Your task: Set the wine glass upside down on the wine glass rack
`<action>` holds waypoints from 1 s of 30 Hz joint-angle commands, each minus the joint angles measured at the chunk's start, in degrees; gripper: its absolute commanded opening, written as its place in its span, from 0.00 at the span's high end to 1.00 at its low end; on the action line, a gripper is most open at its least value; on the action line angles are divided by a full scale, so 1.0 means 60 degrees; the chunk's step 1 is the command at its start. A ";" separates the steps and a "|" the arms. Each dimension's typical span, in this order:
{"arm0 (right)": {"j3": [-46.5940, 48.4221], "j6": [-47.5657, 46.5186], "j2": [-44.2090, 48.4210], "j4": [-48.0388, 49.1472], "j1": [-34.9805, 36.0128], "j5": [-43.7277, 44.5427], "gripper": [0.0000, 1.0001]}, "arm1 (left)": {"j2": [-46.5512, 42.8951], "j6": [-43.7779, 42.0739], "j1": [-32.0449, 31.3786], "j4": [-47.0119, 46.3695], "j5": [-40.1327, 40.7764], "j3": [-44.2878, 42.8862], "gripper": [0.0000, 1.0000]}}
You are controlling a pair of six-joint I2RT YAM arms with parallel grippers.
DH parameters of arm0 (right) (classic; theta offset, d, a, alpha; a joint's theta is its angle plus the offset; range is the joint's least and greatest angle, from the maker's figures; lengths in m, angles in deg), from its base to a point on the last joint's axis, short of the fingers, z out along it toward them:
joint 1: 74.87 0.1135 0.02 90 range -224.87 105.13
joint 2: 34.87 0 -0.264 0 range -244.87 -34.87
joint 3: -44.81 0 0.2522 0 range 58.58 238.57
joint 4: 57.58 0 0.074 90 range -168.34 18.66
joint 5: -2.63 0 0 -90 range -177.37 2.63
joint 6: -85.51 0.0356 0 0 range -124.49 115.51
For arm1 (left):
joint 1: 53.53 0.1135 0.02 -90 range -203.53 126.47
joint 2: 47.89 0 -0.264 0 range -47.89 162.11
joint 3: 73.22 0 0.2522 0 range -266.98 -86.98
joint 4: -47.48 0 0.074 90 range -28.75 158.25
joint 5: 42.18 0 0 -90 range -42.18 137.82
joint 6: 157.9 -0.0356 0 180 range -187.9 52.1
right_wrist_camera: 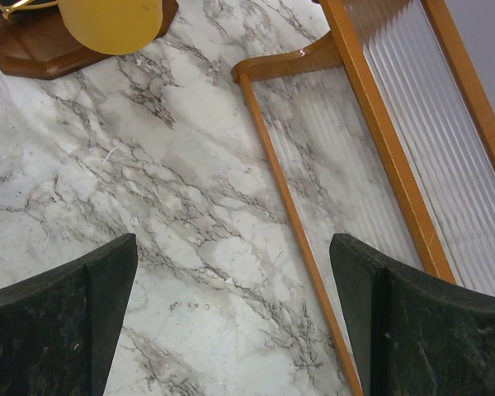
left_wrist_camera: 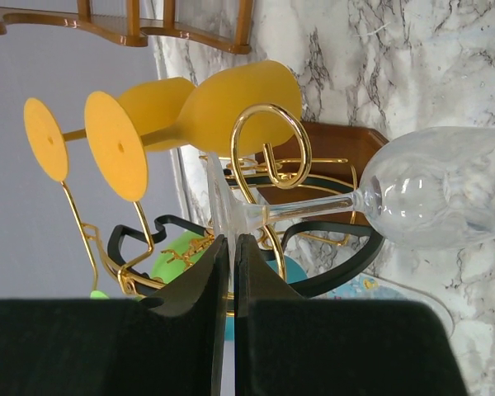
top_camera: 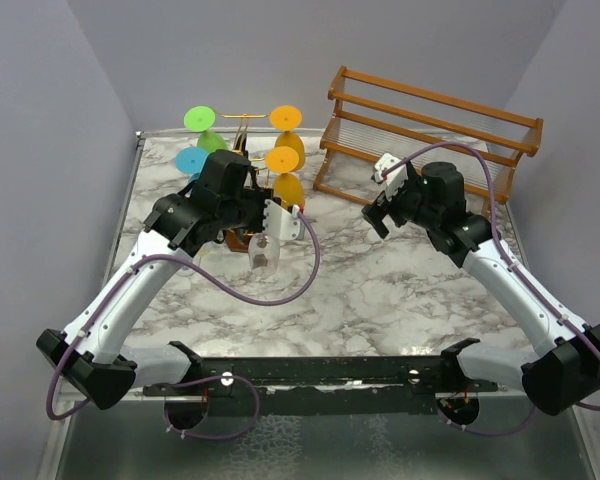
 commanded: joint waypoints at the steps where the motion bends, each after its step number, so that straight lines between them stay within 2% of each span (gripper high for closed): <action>1: -0.0038 0.0083 0.0060 0.0211 -0.0066 -0.0266 0.01 | 0.0044 -0.0108 -0.0161 -0.0636 0.0205 0.0047 1.00; 16: -0.0074 0.0034 -0.0044 0.0182 -0.0113 -0.0310 0.01 | 0.0185 -0.0125 -0.0515 -0.1723 0.0535 0.0639 1.00; 30: -0.0104 0.0019 -0.0043 0.0125 -0.0113 -0.0383 0.00 | 0.0192 0.0288 -0.0567 -0.1868 -0.0369 0.0642 1.00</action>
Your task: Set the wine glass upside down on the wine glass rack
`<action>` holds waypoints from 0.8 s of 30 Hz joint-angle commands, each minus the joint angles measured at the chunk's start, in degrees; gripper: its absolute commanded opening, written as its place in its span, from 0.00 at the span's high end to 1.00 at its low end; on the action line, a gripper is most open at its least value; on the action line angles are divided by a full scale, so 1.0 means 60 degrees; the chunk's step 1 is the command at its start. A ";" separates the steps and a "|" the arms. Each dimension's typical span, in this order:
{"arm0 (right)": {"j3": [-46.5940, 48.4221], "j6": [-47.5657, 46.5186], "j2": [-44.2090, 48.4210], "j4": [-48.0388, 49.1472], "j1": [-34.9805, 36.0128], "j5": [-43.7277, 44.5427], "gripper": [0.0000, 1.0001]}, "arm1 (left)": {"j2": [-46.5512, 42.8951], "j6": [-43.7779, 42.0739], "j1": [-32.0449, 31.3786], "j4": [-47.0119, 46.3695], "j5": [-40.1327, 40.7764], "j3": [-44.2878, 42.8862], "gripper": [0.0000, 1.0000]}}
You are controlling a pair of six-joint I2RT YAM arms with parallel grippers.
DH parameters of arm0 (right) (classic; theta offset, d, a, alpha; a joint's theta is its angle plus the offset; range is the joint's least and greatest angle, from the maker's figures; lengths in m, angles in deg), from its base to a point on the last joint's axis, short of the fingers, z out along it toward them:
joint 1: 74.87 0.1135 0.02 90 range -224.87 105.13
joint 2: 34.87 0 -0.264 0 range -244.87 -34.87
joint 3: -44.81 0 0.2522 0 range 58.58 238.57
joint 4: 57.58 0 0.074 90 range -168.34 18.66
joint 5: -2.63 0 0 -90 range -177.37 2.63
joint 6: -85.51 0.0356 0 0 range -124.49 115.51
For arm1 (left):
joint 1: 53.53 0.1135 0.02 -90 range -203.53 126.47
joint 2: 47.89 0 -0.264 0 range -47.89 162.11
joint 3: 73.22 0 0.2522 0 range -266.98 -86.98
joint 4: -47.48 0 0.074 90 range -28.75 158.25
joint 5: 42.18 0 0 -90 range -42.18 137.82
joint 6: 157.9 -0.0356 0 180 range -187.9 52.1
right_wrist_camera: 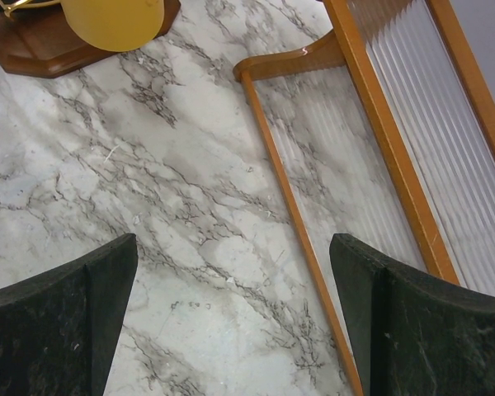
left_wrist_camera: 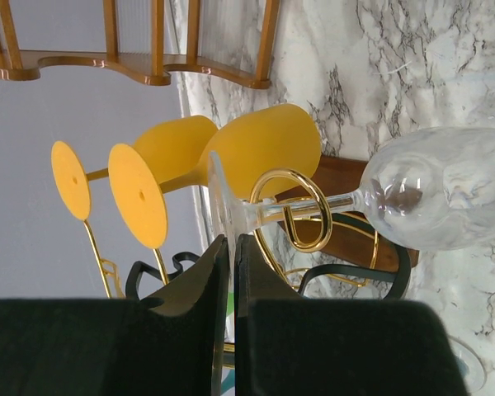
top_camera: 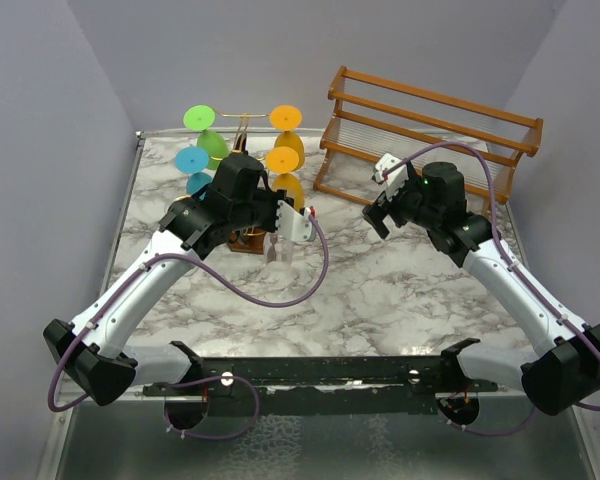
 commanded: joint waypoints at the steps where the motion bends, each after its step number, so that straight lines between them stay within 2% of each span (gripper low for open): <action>1: -0.0070 0.0016 -0.0041 0.0129 -0.0048 -0.0256 0.00 | 0.0011 0.0187 -0.0060 -0.0352 -0.0504 0.0021 1.00; 11: -0.0084 0.0011 -0.0039 0.0113 -0.0063 -0.0270 0.00 | 0.0056 0.0380 -0.0075 -0.0362 -0.0958 -0.0059 1.00; 24: -0.0085 -0.0017 -0.0054 0.0086 -0.0071 -0.0314 0.01 | 0.0011 0.0165 -0.0075 0.0390 -0.1310 -0.0441 1.00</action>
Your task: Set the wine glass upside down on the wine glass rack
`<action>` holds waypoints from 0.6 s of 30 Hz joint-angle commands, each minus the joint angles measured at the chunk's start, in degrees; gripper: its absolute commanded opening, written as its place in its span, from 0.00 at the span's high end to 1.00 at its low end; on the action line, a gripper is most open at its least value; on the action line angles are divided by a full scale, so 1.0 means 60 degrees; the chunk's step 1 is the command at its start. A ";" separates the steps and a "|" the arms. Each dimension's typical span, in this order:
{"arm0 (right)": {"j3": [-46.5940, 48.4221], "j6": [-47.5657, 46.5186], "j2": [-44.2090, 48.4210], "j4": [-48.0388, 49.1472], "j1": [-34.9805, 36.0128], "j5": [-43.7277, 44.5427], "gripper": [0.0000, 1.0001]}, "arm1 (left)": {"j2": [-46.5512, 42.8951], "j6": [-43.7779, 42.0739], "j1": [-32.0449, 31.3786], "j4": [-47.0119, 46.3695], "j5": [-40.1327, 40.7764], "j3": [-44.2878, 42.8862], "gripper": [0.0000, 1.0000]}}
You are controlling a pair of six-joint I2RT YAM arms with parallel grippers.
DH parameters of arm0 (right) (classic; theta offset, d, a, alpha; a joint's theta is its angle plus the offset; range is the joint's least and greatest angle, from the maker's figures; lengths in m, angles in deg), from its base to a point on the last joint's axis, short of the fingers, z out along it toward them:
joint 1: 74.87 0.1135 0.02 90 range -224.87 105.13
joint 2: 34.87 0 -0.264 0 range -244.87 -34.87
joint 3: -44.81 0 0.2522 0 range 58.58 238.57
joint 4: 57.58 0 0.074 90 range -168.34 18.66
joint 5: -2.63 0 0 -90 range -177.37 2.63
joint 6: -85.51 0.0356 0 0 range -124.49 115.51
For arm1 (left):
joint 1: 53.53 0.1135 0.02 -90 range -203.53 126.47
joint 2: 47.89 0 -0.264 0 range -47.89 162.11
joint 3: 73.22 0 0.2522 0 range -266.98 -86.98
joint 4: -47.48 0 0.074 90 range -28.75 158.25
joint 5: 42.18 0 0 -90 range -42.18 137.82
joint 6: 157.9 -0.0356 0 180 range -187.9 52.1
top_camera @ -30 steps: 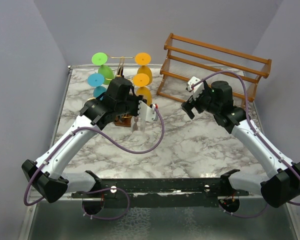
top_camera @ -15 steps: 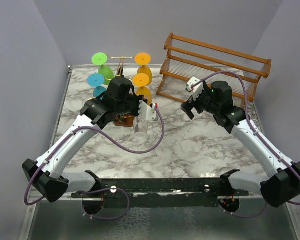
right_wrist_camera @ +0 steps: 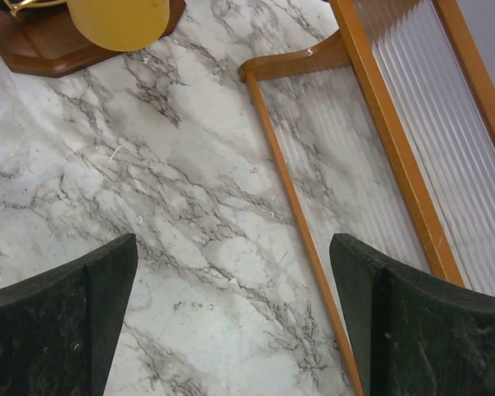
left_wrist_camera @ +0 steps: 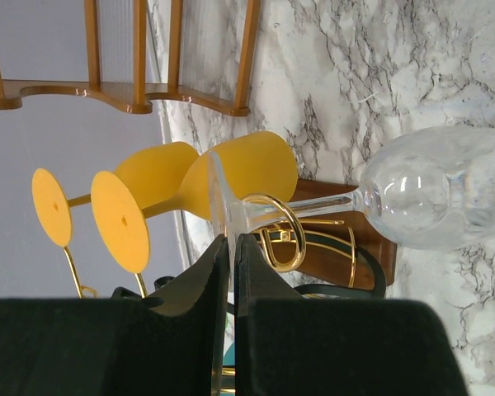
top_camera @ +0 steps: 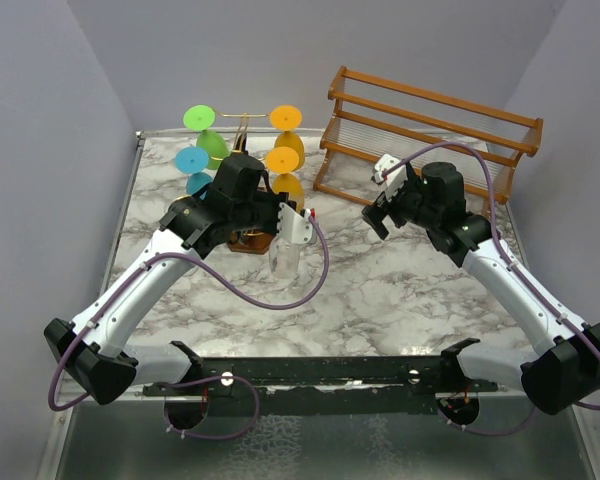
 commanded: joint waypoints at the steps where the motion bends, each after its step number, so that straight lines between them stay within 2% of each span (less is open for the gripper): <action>1: -0.0090 -0.0021 -0.0014 0.0085 -0.0069 -0.0216 0.00 | -0.0072 -0.0158 -0.0057 0.0249 -0.0486 -0.0388 1.00; 18: -0.0049 -0.0032 -0.0047 0.0061 -0.0075 -0.0267 0.00 | -0.0209 -0.0371 -0.0057 0.0845 -0.0282 -0.0621 1.00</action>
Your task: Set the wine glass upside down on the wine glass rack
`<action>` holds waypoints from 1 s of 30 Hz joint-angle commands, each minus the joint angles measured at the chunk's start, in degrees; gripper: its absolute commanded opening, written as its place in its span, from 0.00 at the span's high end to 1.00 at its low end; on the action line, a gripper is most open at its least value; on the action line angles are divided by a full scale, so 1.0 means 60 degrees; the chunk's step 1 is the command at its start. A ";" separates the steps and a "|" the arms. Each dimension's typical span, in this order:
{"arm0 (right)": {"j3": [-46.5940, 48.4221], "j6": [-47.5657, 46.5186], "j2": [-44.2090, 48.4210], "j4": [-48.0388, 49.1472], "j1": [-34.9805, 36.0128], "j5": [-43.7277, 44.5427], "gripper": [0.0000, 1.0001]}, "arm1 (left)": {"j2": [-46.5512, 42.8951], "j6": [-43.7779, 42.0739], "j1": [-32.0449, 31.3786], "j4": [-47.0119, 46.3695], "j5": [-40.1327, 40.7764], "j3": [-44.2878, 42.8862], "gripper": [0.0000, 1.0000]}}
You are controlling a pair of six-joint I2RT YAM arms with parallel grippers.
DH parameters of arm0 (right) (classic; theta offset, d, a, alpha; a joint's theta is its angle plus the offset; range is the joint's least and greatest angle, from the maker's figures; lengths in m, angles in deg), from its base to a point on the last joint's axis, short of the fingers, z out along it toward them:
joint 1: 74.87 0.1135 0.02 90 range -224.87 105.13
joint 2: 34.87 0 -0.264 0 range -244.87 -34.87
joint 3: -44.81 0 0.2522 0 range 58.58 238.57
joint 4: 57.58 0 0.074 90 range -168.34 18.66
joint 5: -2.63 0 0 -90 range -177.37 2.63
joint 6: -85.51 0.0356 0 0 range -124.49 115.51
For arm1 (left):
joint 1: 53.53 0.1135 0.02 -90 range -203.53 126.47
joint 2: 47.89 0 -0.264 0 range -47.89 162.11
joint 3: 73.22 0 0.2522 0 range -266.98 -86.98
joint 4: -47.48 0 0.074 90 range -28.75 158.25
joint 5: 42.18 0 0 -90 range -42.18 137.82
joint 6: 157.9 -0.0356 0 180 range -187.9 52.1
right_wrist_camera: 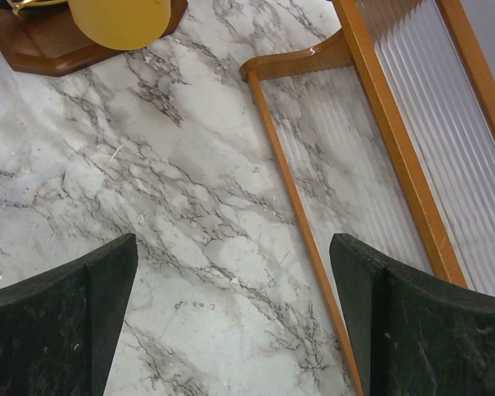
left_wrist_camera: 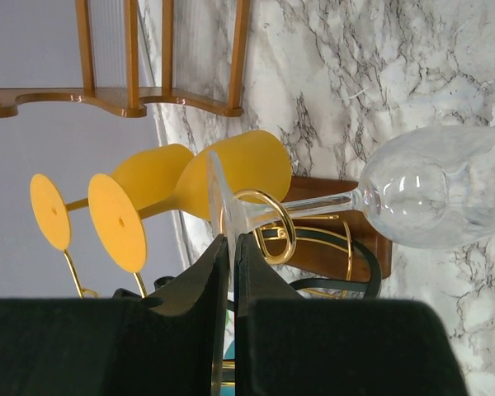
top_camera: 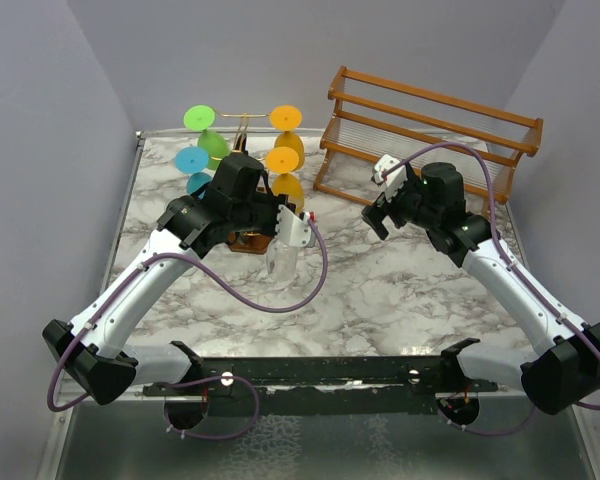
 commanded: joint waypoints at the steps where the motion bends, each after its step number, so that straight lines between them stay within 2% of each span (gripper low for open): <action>1: -0.0019 -0.0022 -0.0047 0.0051 -0.0073 -0.0234 0.00 | -0.0202 -0.0146 -0.0031 0.0351 -0.0162 -0.0377 1.00; 24: 0.0010 -0.0056 -0.0066 0.0011 -0.0073 -0.0251 0.00 | -0.0231 -0.0426 -0.0031 0.0900 0.0634 -0.0292 1.00; 27: -0.0017 -0.0060 -0.0058 0.0017 -0.0074 -0.0241 0.00 | -0.0255 -0.0290 -0.0031 0.0843 0.0659 -0.0197 0.97; 30: -0.0019 -0.0071 -0.0062 0.0024 -0.0075 -0.0221 0.00 | -0.0271 -0.0238 -0.0031 0.0902 0.0640 -0.0109 0.86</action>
